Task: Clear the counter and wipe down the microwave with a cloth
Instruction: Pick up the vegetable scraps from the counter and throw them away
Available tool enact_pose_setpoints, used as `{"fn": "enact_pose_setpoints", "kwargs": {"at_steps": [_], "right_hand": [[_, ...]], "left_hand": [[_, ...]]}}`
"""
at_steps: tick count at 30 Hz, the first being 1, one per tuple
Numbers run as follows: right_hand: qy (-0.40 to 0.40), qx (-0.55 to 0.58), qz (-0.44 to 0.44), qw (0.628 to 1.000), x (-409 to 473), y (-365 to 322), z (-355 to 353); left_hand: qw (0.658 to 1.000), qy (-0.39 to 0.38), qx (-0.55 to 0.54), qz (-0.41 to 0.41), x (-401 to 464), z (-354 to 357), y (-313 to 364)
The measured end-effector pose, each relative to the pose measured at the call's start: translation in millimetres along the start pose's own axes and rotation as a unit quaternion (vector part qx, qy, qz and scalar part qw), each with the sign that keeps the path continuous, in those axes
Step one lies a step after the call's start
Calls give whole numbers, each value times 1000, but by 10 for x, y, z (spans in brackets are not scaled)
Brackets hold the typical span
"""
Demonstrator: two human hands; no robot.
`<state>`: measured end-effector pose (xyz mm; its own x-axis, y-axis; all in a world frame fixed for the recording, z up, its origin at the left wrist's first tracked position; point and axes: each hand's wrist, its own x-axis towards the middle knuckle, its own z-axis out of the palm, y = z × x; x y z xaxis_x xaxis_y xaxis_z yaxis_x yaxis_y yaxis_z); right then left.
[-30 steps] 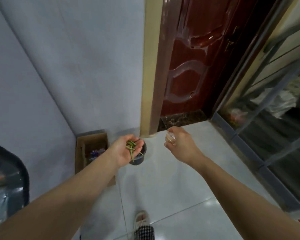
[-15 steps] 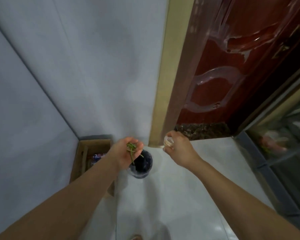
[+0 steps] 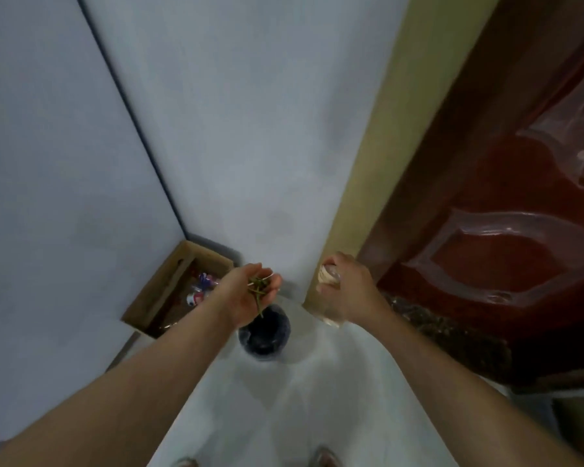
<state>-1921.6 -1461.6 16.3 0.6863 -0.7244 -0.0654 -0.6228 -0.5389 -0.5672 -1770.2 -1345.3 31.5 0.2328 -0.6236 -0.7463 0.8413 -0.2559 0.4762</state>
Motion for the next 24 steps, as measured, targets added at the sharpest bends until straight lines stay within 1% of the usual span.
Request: {"fn": "enact_pose_setpoints", "kwargs": {"at_steps": [4,8,13,18,24], "right_hand": [[-36,1,-37,999,199,206,-104],[-81,-6,-57,995,459,238,-54],[-130,-18,-85,988,749,142,65],[-150,-15,-122,981,1050,77,231],[-217,-23,-159,963,1395,152,521]], "left_hand": [[998,36,-42,19,34,166,-97],[994,59,-87,29,120,192,-84],[990,85,-107,32,324,102,23],[984,89,-148,46,528,-20,118],[969,145,-190,66,798,-88,94]]}}
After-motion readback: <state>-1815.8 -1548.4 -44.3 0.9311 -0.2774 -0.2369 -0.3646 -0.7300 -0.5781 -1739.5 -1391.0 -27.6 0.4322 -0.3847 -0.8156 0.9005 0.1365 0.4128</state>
